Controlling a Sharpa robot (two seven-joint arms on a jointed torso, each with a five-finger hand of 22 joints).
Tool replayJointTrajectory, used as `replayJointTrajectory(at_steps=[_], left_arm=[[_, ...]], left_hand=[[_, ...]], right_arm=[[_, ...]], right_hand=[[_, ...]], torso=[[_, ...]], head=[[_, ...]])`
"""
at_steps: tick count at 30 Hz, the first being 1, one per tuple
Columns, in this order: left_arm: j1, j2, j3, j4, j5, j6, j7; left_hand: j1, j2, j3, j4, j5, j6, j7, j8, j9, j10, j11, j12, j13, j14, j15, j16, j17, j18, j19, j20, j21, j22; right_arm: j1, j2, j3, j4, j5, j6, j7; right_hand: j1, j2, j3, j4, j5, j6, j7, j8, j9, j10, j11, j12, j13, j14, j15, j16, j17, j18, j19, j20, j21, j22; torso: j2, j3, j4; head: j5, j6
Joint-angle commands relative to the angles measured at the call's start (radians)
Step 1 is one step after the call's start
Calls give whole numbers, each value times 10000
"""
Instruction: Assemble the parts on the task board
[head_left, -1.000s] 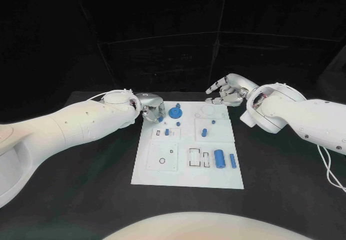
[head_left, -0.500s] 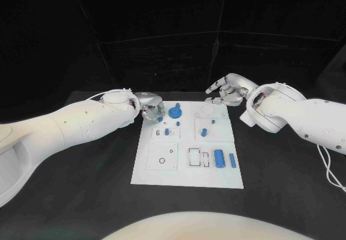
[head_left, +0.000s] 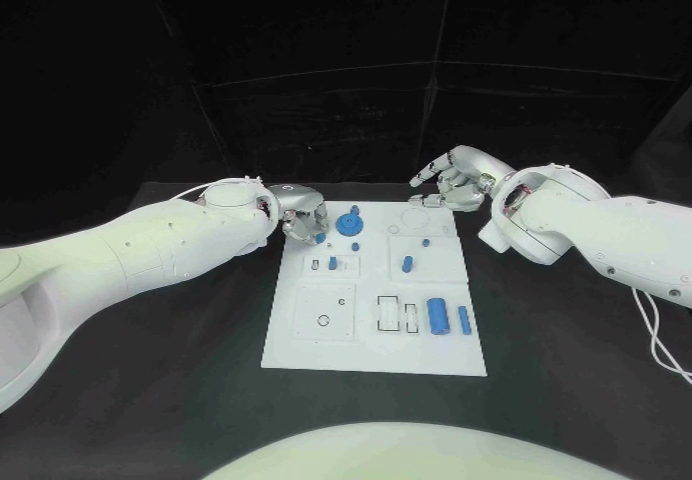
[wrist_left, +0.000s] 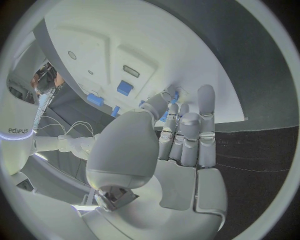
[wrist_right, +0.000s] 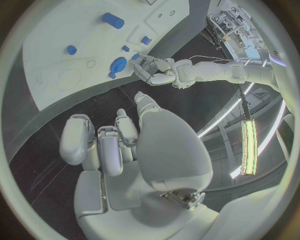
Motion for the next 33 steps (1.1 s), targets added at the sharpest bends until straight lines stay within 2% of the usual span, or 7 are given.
replayJointTrajectory(at_steps=[1, 9, 14, 18, 23, 29, 33], left_arm=[[-15, 27, -14, 6, 13, 336, 98], [-7, 63, -14, -16, -17, 517, -217], [-5, 83, -15, -17, -31, 403, -230], [-4, 97, -15, -5, -36, 316, -211], [-4, 101, -15, 4, -37, 309, -200], [-4, 113, -15, 8, -37, 387, -198], [-4, 132, -15, 4, -37, 506, -215]], left_hand=[[4, 82, -17, 48, -24, 83, 0, 50, 5, -19, 5, 40, -16, -55, 4, 39, -16, 64, 55, 49, -43, -18], [-8, 63, -92, 27, -25, -24, -39, -72, -59, -247, 61, 18, -52, -172, 46, 19, -158, 52, 35, 74, -100, -44], [74, 11, -199, -57, -24, -415, -128, -259, -122, -636, 119, 71, -49, -317, 97, 32, -288, 52, -5, 118, -175, -76], [142, -10, -297, -107, -24, -739, -213, -256, -120, -887, 160, 190, -23, -389, 134, 73, -349, 53, -12, 153, -206, -88], [187, 5, -324, -129, -23, -729, -187, -223, -101, -954, 170, 268, -5, -418, 143, 92, -374, 55, -15, 164, -216, -90], [256, 90, -325, -156, -23, -553, -114, -154, -69, -1014, 174, 408, 26, -451, 149, 131, -392, 59, -19, 173, -222, -88], [278, 381, -211, -90, -23, -376, -51, -101, -52, -1029, 187, 521, 49, -464, 156, 164, -396, 59, -20, 177, -219, -82]], right_arm=[[18, 6, 7, 12, -25, 63, 15], [18, 5, 6, 14, -25, 83, 0], [18, 14, 6, 6, -25, 90, -2], [19, 20, 6, 0, -25, 91, -3], [19, 20, 6, 1, -25, 96, -6], [19, 21, 6, 1, -25, 102, -8], [19, 23, 6, 0, -25, 106, -9]], right_hand=[[29, 95, -39, -24, 41, 63, 20, 49, -9, -1, -14, 38, 10, 713, -35, -65, 1111, 13, -57, -17, -64, -7], [29, 95, -39, -24, 41, 63, 20, 49, -9, -1, -14, 38, 10, 713, -35, -65, 1111, 13, -57, -17, -64, -7], [29, 95, -39, -24, 41, 63, 20, 49, -9, -1, -14, 38, 10, 713, -35, -65, 1111, 13, -57, -17, -64, -7], [29, 95, -39, -24, 41, 63, 20, 49, -9, -1, -14, 38, 10, 713, -35, -65, 1111, 13, -57, -17, -64, -7], [29, 95, -39, -24, 41, 63, 20, 49, -9, -1, -14, 38, 10, 713, -35, -65, 1111, 13, -57, -17, -64, -7], [29, 95, -39, -24, 41, 63, 20, 49, -9, -1, -14, 38, 10, 713, -35, -65, 1111, 13, -57, -17, -64, -7], [24, 100, -44, -23, 42, 75, 17, 60, -8, -6, -16, 35, 4, 713, -37, -67, 1109, 15, -61, -18, -70, -19]], torso=[[3, 4, 7], [6, -3, -3], [0, -8, 2], [3, -3, 7], [0, -5, 10], [4, -5, 7], [1, -3, -1]], head=[[-4, -12], [-14, -6], [-22, 2], [-30, 0], [-28, 1], [-29, -9], [-35, -11]])
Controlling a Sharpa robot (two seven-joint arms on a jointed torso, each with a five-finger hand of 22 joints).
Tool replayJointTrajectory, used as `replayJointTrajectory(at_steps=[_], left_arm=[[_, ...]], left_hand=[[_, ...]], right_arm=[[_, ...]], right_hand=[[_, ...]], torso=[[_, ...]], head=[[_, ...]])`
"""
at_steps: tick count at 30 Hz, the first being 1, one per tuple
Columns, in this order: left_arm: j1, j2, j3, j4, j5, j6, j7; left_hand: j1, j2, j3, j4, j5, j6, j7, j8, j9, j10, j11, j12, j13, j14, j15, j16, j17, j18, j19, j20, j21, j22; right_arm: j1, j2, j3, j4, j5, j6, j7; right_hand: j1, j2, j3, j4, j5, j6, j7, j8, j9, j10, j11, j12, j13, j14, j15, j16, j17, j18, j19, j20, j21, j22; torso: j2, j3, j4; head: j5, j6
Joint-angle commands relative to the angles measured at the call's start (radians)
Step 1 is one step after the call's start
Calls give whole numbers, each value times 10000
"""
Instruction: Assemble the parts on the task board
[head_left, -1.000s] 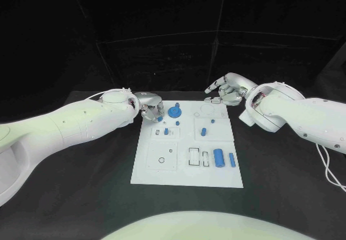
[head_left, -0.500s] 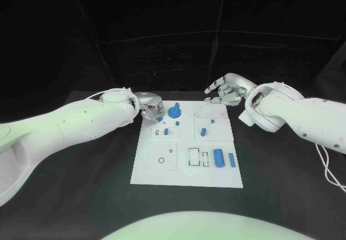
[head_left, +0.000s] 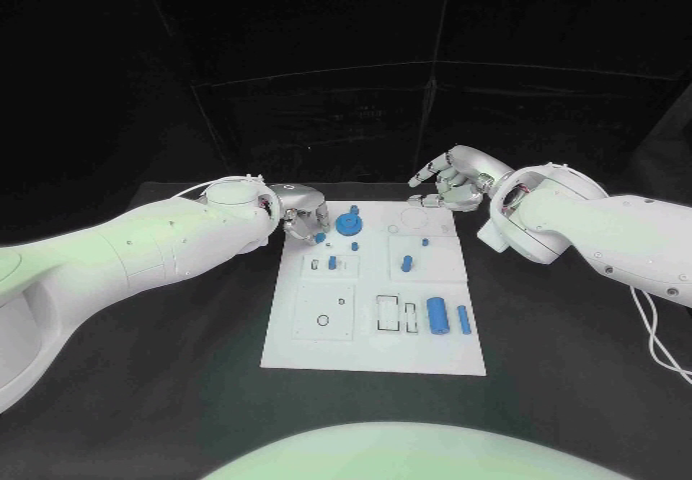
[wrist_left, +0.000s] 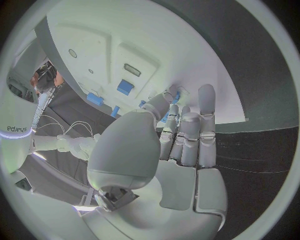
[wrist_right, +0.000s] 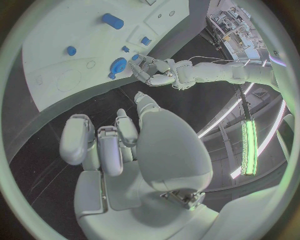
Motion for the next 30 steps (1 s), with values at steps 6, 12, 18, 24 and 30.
replayJointTrajectory(at_steps=[6, 12, 18, 24, 30], left_arm=[[-43, 75, -25, 13, -39, 509, -116], [-41, 105, -25, 19, -39, 744, -108], [-39, 127, -25, 15, -55, 909, -133], [-36, 121, -25, 6, -65, 637, -166], [-36, 91, -25, 24, -67, 264, -139]], left_hand=[[-65, 343, 163, 97, -22, 230, 44, 86, 7, -51, 18, 239, 44, -92, 26, 90, -15, 59, -2, 84, -17, 9], [-161, 623, 336, 198, -20, 432, 17, 124, 11, 48, 12, 433, 86, -99, 23, 154, 7, 61, -18, 86, -2, 28], [-228, 850, 557, 269, -22, 561, -13, 129, 4, 181, -17, 604, 121, -75, 7, 237, 82, 65, -33, 77, 20, 51], [-366, 624, 599, 210, -28, 852, -41, 213, 32, 472, -141, 956, 230, 106, -81, 436, 365, 76, 7, 16, 84, 96], [-393, 287, 474, 59, -26, 1143, -121, 303, 74, 654, -262, 1253, 326, 361, -182, 627, 671, 68, 139, -74, 190, 193]], right_arm=[[19, 14, 5, 7, -25, 72, 9], [19, 21, 5, 3, -25, 89, 1], [19, 25, 5, 1, -25, 99, -6], [19, 25, 5, -1, -25, 97, -10], [19, 25, 5, -3, -25, 92, -9]], right_hand=[[24, 100, -44, -23, 43, 75, 17, 61, -8, -6, -16, 36, 6, 713, -37, -67, 1110, 15, -61, -18, -70, -19], [24, 100, -44, -23, 43, 75, 17, 61, -8, -6, -16, 36, 6, 713, -37, -67, 1110, 15, -61, -18, -70, -19], [22, 103, -46, -23, 45, 81, 16, 65, -8, -2, -17, 45, 14, 713, -37, -67, 1112, 15, -61, -18, -71, -19], [22, 103, -46, -23, 45, 81, 16, 65, -8, -2, -17, 45, 14, 713, -37, -67, 1112, 15, -61, -18, -71, -19], [22, 103, -46, -23, 45, 81, 16, 65, -8, -2, -17, 45, 14, 713, -37, -67, 1112, 15, -61, -18, -71, -19]], torso=[[2, -1, -9], [-1, 6, 0], [-2, -2, 0], [-4, 0, 3], [-2, -3, 4]], head=[[-18, -21], [-18, -31], [-10, -49], [-9, -42], [5, -18]])
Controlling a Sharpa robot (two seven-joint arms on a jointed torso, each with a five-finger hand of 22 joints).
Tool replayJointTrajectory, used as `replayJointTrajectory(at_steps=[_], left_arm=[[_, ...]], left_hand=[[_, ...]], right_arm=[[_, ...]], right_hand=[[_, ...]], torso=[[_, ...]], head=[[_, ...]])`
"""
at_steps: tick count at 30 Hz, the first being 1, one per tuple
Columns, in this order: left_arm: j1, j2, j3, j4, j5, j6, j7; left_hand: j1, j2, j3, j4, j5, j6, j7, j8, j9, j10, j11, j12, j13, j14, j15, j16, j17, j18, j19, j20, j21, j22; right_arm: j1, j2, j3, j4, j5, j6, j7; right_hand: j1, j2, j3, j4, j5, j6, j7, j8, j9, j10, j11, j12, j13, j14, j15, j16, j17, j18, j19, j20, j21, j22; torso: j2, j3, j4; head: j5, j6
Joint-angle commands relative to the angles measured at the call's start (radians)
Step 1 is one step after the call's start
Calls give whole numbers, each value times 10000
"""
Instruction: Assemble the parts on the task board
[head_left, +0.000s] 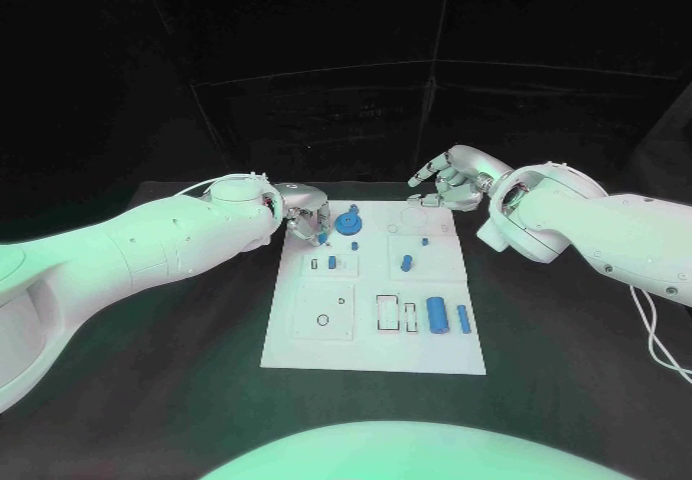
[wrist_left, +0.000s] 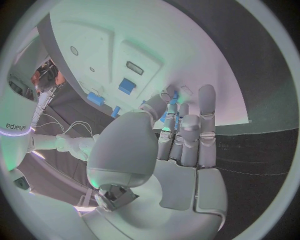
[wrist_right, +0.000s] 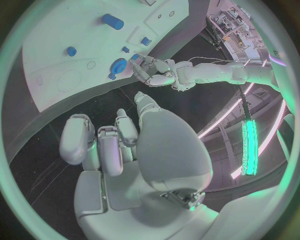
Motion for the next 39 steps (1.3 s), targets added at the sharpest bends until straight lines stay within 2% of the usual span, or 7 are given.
replayJointTrajectory(at_steps=[1, 10, 24, 32, 39], left_arm=[[-70, -16, -44, 29, -69, -74, -42], [-70, -69, -45, 61, -78, -201, -116], [-76, -98, -49, 78, -143, -320, -265], [-103, -82, -51, 107, -323, -420, -367], [-126, -82, -52, 149, -350, -535, -417]], left_hand=[[72, -120, -16, -107, 7, 244, 54, 95, 97, 100, -28, 109, 32, 118, -48, 86, 78, 56, 125, -43, 108, 106], [228, -256, -28, -357, 6, 746, -39, 292, 223, 414, -198, 498, 158, 362, -195, 276, 425, -15, 357, -185, 413, 514], [173, -477, -258, -491, 5, 967, -129, 384, 338, 462, -274, 835, 300, 538, -259, 455, 751, -32, 383, -253, 451, 586], [40, -609, -644, -508, 4, 1251, -300, 583, 557, 469, -362, 1392, 570, 756, -320, 720, 1243, -37, 373, -304, 422, 611], [-11, -588, -943, -499, 13, 1407, -407, 787, 827, 386, -437, 1888, 820, 879, -375, 914, 1578, -38, 392, -354, 391, 635]], right_arm=[[18, 7, 6, 10, -25, 45, 14], [18, 0, 6, 17, -26, 33, 11], [18, -27, 6, 43, -26, 21, 3], [18, -26, 6, 44, -26, 17, 6], [18, -25, 6, 41, -26, 22, 9]], right_hand=[[22, 103, -45, -23, 45, 81, 16, 65, -8, -2, -17, 45, 15, 713, -37, -67, 1107, 15, -61, -18, -33, -12], [22, 103, -45, -23, 45, 81, 16, 65, -8, -2, -17, 45, 15, 713, -37, -67, 1107, 15, -61, -18, -33, -12], [17, 108, -50, -23, 47, 91, 14, 75, -7, -6, -19, 43, 11, 712, -39, -71, 1099, 16, -62, -19, -35, -16], [17, 112, -52, -24, 49, 115, 9, 92, -4, -7, -22, 45, 12, 712, -40, -72, 1099, 14, -58, -20, -33, -10], [17, 112, -52, -24, 49, 115, 9, 92, -4, -7, -22, 45, 12, 712, -40, -72, 1099, 14, -58, -20, -33, -10]], torso=[[2, 3, 9], [0, 2, 7], [-3, 2, 6], [1, -2, 5], [-3, 3, 8]], head=[[11, 9], [46, 14], [55, 21], [84, 3], [93, 11]])
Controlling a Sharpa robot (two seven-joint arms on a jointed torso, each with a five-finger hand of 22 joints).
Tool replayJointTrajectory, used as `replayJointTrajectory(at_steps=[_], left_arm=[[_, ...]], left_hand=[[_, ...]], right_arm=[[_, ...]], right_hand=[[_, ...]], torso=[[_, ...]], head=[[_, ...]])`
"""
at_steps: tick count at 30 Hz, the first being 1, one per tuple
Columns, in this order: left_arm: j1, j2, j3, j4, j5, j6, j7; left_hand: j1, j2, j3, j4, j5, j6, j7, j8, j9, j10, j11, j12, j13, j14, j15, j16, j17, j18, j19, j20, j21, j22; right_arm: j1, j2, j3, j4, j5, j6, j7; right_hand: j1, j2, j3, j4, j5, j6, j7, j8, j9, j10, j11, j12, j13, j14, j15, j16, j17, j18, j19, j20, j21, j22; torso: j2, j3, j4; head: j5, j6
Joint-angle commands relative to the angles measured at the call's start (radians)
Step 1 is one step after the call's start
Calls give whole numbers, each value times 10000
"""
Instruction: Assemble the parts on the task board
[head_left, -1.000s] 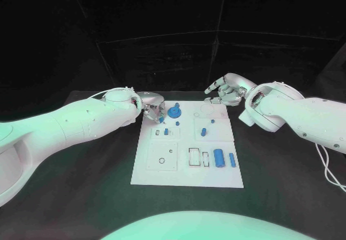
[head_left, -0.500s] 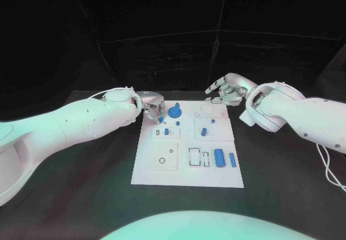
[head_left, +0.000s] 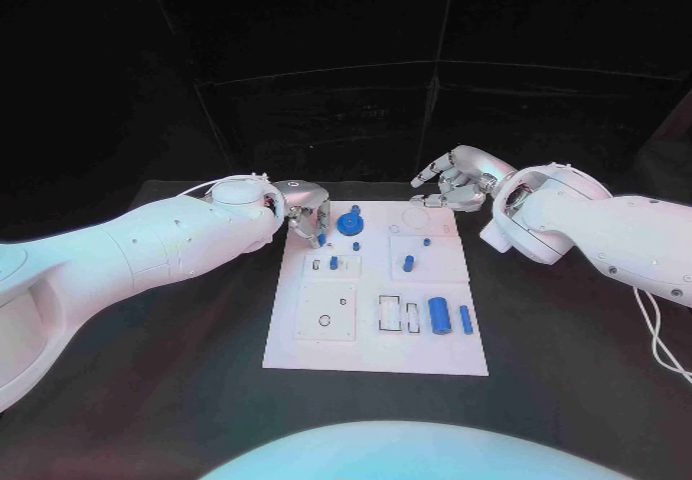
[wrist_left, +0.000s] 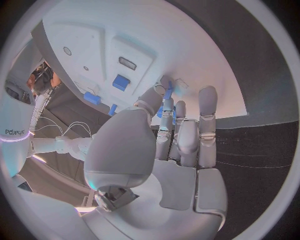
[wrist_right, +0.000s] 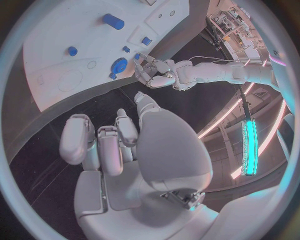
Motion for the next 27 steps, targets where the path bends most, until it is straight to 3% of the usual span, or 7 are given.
replayJointTrajectory(at_steps=[1, 16, 27], left_arm=[[-87, -7, -50, 26, -221, 80, -174], [-137, -43, -51, 132, -235, 128, -332], [-157, -70, -52, 204, -340, 161, -464]], left_hand=[[-64, 29, -130, 4, 62, 178, -104, 105, 136, -27, -108, 166, 83, 117, -19, 114, 159, -39, 18, -55, -34, 25], [-180, -35, -580, -25, 60, 222, -268, 539, 758, -156, -186, 833, 403, 345, -77, 422, 818, -38, 3, -108, -151, -13], [-220, 42, -931, -29, 65, 136, -423, 1146, 1525, -192, -274, 1447, 666, 624, -140, 696, 1555, -36, 44, -161, -231, 11]], right_arm=[[18, 0, 6, 21, -26, 21, 25], [18, -12, 6, 25, -53, 39, 22], [18, -21, 6, 30, -54, 53, 16]], right_hand=[[17, 112, -52, -24, 49, 47, 11, 54, -4, -7, -22, 46, 12, 712, -40, -35, 1103, 14, -58, -20, -33, -8], [18, 115, -53, -27, 50, 69, 7, 68, 0, -10, -26, 43, 8, 713, -42, -35, 1104, 14, -58, -21, -34, -8], [17, 118, -55, -29, 51, 98, 1, 87, 5, -4, -30, 55, 18, 711, -44, -40, 1096, 15, -60, -23, -37, -14]], torso=[[1, 3, 2], [-1, 4, -10], [5, 5, -6]], head=[[9, 9], [29, 17], [33, 52]])
